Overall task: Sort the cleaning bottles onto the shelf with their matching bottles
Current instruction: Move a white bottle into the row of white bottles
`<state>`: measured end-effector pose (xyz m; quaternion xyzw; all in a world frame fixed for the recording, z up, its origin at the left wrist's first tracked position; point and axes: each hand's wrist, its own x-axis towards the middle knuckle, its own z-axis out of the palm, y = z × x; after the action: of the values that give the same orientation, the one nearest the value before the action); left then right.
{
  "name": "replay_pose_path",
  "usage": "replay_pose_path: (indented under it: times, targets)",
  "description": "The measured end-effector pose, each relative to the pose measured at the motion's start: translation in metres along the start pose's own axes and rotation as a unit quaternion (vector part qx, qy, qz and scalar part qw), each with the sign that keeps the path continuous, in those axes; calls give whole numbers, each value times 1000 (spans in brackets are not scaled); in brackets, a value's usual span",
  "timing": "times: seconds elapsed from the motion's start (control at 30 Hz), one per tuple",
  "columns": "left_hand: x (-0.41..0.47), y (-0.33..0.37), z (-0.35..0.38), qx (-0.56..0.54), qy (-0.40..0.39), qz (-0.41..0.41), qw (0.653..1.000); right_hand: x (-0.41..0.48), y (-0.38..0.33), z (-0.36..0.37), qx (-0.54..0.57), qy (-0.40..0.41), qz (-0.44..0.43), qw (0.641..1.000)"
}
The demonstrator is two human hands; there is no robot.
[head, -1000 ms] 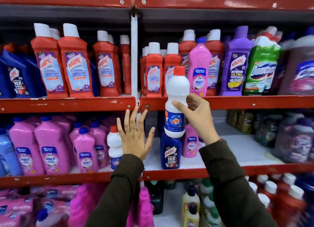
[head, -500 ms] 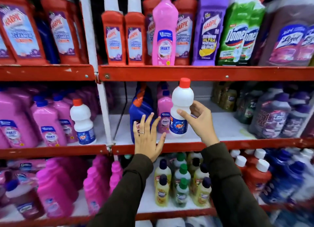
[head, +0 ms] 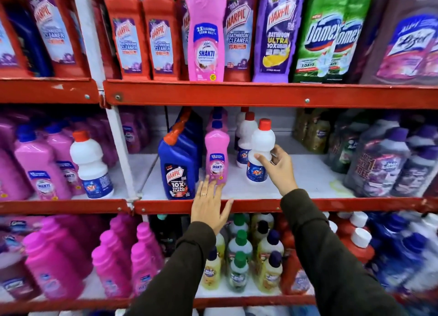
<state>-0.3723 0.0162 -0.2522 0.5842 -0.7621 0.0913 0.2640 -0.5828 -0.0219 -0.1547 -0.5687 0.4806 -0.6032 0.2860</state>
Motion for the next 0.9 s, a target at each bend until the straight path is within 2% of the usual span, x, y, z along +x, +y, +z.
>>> replay_pose_path:
  times: [0.4, 0.6, 0.9]
  targets:
    - [3, -5, 6, 33, 30, 8, 999, 29, 24, 18, 27, -61, 57, 996]
    - [1, -4, 7, 28, 26, -1, 999, 29, 25, 14, -5, -103, 51, 993]
    - [0, -4, -2, -6, -8, -1, 1000, 19, 14, 17, -73, -117, 70, 988]
